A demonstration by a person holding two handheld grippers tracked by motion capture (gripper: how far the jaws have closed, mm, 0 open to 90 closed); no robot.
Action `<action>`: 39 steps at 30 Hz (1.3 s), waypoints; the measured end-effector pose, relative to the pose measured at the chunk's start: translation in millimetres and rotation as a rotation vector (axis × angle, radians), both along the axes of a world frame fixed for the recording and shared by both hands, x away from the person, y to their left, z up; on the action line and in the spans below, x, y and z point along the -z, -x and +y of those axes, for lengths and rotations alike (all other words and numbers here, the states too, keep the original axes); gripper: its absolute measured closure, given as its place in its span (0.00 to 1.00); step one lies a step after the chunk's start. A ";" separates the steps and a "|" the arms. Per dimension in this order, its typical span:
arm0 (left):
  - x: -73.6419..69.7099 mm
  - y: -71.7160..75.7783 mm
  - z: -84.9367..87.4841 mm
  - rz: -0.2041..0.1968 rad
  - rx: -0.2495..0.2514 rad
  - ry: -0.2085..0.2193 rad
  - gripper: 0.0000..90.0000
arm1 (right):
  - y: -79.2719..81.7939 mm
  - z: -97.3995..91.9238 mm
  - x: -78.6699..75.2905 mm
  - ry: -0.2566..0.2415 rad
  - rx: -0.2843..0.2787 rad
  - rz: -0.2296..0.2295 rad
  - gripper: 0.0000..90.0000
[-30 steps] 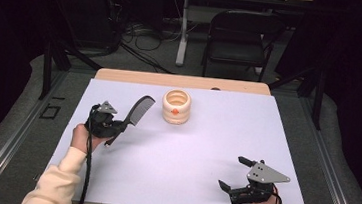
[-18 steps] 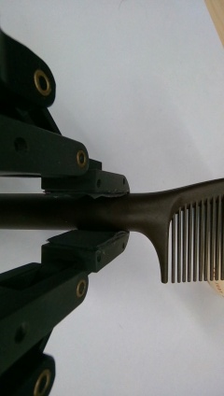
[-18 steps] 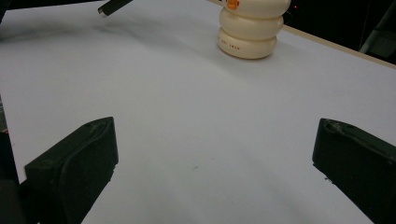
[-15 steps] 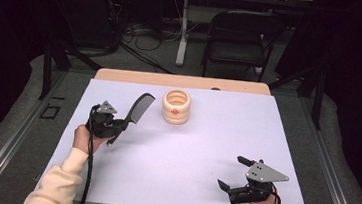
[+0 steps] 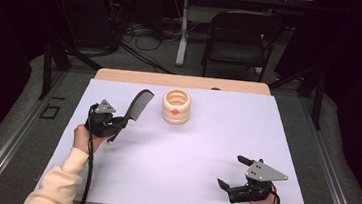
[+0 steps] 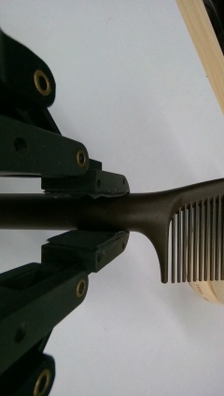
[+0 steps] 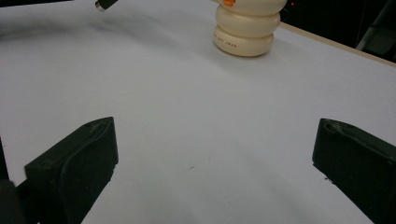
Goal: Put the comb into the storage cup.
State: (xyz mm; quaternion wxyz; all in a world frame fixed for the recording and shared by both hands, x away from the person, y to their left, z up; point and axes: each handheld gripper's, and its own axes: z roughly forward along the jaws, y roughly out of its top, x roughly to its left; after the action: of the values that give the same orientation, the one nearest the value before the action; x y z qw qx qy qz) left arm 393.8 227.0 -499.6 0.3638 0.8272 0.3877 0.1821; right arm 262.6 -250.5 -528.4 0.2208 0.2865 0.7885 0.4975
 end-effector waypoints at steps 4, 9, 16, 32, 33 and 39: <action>-0.1 0.3 -0.5 -0.017 -0.009 0.014 0.80 | -1.4 -0.1 1.0 0.000 0.005 0.005 0.00; -0.7 0.8 -1.0 -0.028 -0.010 0.023 0.80 | -1.3 -0.1 1.3 0.000 0.009 0.009 0.00; -1.8 0.8 -0.7 -0.048 -0.017 0.037 0.80 | -2.8 2.8 2.1 0.007 -0.001 0.013 0.00; -2.4 0.9 -10.3 -0.088 -0.004 0.080 0.80 | -2.9 -0.1 2.1 -0.001 0.009 0.018 0.00; -2.6 1.0 -10.3 -0.092 -0.003 0.081 0.80 | -2.8 -0.3 2.1 -0.002 0.010 0.018 0.00; -3.8 1.5 -10.1 -0.109 -0.007 0.102 0.80 | -1.4 -0.1 1.5 0.000 0.008 0.016 0.00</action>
State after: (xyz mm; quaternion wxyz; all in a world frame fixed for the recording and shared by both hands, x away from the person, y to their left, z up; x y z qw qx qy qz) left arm 392.3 216.9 -495.8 0.4256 0.7949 0.3791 0.2082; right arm 264.1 -250.6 -529.9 0.2163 0.2936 0.7891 0.4944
